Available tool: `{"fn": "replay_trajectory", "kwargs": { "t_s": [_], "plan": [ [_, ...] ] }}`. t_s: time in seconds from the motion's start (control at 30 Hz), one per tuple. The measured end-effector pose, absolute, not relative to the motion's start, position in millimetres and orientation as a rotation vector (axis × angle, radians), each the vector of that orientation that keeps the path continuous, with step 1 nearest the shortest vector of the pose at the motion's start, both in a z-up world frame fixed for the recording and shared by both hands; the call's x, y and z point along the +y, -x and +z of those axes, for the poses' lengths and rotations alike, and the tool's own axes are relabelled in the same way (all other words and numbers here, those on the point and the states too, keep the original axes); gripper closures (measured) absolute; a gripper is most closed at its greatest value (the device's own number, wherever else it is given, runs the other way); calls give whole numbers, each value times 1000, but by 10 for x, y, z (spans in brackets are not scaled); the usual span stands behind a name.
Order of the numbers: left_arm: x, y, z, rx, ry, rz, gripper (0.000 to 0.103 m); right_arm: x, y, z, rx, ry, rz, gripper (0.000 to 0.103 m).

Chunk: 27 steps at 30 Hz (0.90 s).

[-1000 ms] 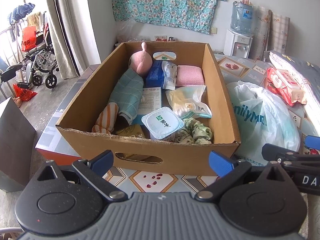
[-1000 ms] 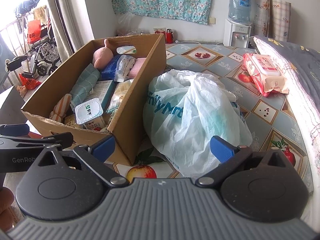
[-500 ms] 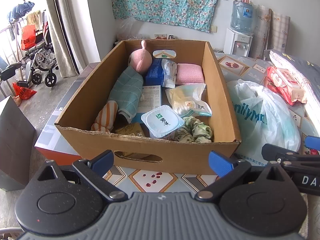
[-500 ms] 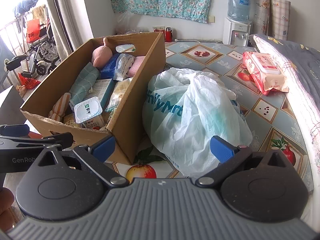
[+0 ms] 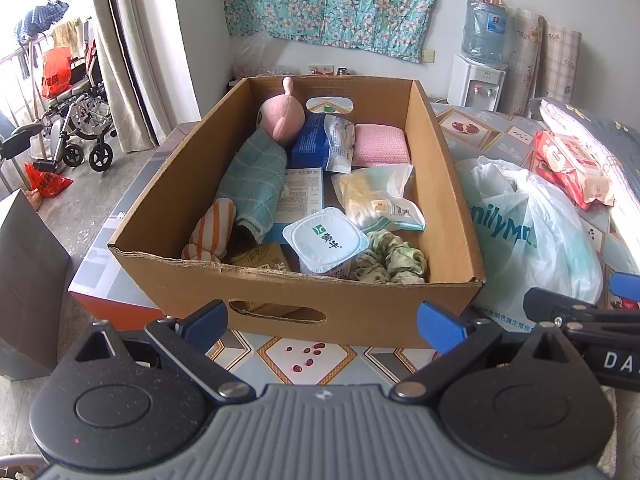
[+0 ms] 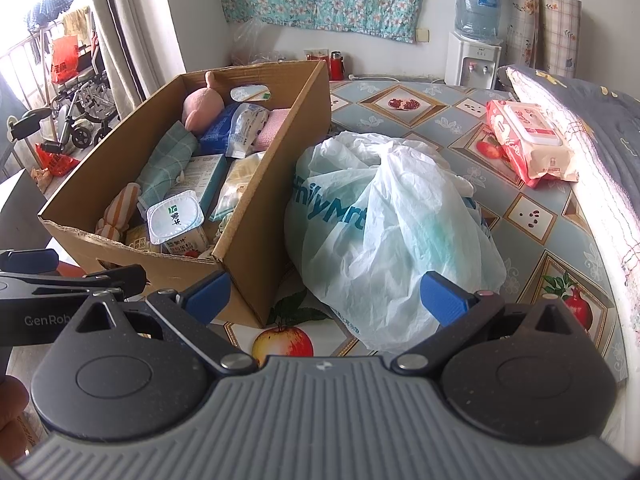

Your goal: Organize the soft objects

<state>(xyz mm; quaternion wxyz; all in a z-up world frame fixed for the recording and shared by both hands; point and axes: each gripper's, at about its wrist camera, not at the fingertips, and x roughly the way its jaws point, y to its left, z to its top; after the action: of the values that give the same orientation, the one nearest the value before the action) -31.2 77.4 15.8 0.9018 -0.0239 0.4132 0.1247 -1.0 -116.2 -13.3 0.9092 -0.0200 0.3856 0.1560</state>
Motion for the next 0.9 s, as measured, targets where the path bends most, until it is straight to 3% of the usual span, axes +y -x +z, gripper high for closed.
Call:
{"fn": "replay_trajectory", "kwargs": {
  "t_s": [0.9],
  "plan": [
    [793, 319, 145, 863, 57, 259, 2, -1154, -26, -140, 805, 44, 326, 1]
  ]
}}
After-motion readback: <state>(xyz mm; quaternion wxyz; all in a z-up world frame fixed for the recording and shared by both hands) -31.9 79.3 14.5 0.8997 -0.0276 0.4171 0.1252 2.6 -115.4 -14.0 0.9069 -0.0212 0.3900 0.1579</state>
